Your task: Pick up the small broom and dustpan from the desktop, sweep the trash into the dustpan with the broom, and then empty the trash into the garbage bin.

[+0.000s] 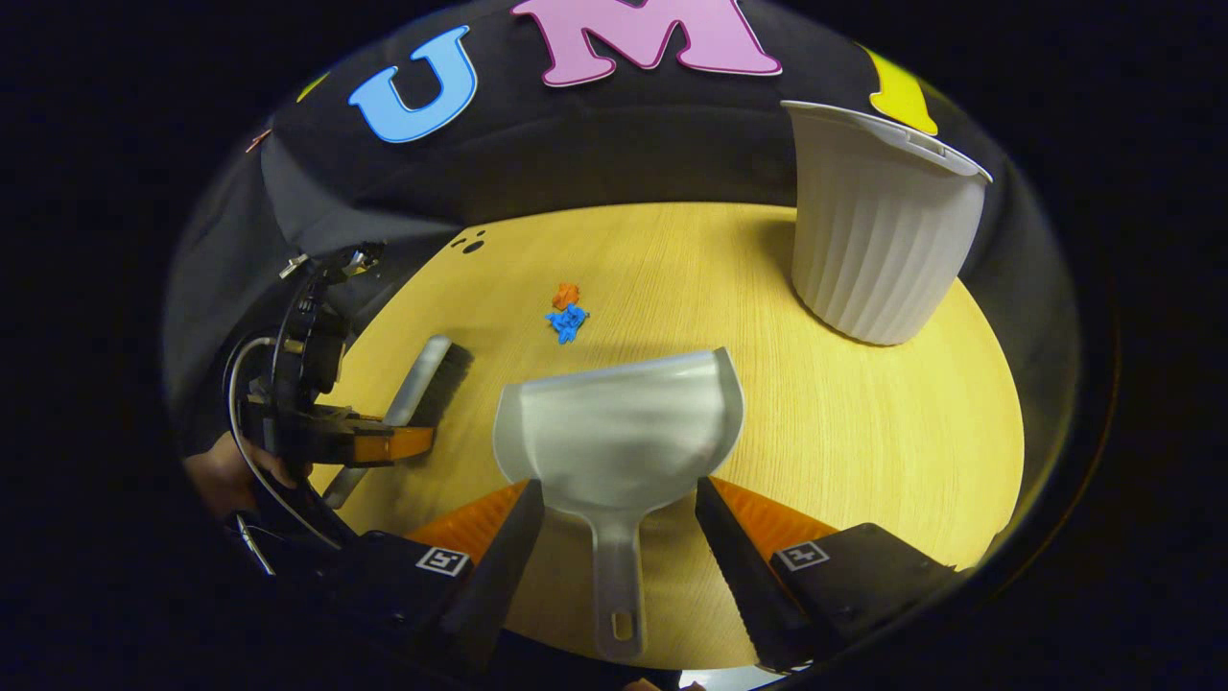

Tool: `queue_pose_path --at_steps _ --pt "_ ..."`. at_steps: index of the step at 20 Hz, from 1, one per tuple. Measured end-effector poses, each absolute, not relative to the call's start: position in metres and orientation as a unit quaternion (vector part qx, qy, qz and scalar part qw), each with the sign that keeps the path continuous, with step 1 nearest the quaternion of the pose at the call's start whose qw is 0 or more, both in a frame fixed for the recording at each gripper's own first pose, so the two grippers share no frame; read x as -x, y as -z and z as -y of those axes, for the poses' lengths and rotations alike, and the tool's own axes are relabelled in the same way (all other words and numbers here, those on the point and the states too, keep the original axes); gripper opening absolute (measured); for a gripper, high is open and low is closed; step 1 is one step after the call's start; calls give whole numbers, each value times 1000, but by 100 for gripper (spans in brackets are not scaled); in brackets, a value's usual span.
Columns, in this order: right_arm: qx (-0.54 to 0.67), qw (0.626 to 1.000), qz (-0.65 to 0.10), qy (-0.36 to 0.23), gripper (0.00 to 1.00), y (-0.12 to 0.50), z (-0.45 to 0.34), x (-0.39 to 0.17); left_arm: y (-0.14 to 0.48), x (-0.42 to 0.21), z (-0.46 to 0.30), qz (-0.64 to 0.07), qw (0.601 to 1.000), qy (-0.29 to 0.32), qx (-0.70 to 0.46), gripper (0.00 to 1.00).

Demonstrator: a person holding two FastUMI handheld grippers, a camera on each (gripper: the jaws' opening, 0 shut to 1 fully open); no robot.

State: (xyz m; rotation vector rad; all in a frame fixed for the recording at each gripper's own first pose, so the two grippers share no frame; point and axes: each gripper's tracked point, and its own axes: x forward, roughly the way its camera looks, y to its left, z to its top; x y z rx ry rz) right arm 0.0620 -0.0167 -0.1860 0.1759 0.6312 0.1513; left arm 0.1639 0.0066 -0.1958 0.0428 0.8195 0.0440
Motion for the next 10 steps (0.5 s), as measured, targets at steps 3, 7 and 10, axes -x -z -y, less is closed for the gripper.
queue_pose_path --at_steps 3,7,10 --pt "-82 937 -330 -73 99 195 19 -60 194 -166 -6 -385 923 -20 -12 31" --pt "-88 930 -350 -64 99 205 20 -60 191 -163 -16 -359 933 -35 -10 25" --pt "-84 926 -364 -60 99 213 19 -52 182 -152 -23 -340 939 -40 12 23"
